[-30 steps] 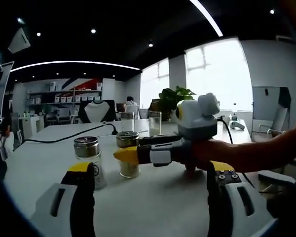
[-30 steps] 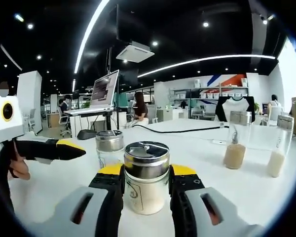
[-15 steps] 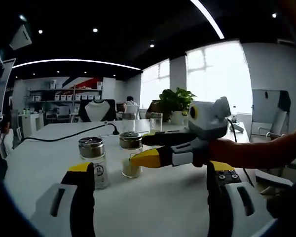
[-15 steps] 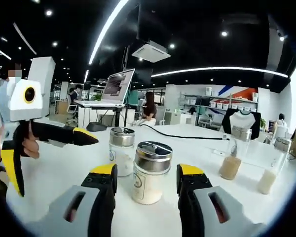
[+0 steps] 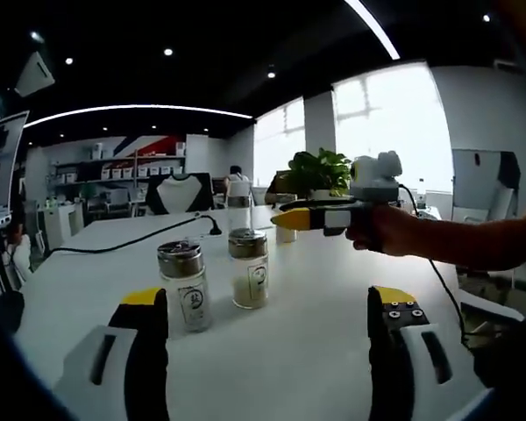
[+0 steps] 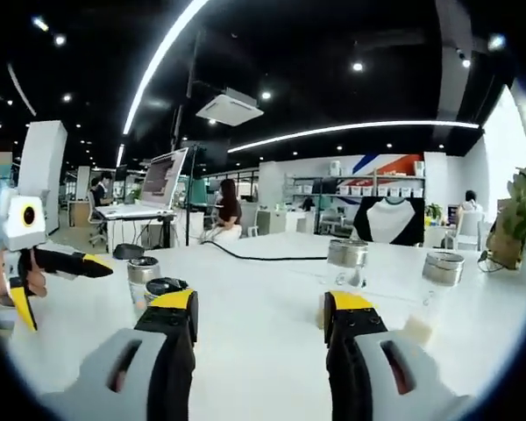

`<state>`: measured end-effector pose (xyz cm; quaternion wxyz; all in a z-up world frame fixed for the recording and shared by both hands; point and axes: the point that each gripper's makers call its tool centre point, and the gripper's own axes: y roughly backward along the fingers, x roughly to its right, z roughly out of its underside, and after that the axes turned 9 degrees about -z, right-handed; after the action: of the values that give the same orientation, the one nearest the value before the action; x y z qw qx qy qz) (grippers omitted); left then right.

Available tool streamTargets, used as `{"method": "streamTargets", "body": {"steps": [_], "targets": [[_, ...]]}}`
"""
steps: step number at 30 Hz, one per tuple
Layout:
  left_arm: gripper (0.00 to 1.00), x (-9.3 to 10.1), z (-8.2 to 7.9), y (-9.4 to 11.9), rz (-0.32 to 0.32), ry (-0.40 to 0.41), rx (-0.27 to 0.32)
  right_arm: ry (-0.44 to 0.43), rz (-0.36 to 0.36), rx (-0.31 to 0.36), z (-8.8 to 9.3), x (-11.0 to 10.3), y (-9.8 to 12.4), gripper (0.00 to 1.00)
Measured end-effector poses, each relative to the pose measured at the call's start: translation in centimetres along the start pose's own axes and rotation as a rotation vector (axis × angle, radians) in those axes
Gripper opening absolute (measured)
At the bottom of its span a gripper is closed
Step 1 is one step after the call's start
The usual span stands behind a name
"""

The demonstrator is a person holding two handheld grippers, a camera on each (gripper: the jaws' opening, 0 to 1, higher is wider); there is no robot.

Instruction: Rotate the seasoning bottle until the label or dispensing opening points toward the visible target arrow and the bottle remains upright within the marked orientation range

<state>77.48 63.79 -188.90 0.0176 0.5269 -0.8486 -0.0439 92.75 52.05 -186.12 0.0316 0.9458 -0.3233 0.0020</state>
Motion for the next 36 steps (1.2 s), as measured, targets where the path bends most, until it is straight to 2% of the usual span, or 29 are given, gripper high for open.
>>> {"method": "streamTargets", "body": {"steps": [5,13,22,27,36], "targets": [[1.0,-0.3,0.1,0.1,0.004,0.004,-0.009,-0.003,0.018,-0.033,1.1,2.7,-1.3,0.62],[1.0,-0.5,0.4,0.3,0.01,0.004,-0.023,0.004,0.024,-0.03,0.9,4.4,-2.8,0.72],[1.0,-0.8,-0.1,0.4,0.002,0.002,-0.015,0.032,0.121,-0.039,-0.3,8.0,-5.4,0.6],[1.0,-0.9,-0.3,0.5,-0.001,0.005,-0.007,0.03,0.159,-0.05,-0.2,9.3,-6.2,0.55],[1.0,-1.4,-0.2,0.6,-0.016,-0.015,-0.011,0.032,0.173,-0.022,-0.3,9.8,-7.2,0.51]]}}
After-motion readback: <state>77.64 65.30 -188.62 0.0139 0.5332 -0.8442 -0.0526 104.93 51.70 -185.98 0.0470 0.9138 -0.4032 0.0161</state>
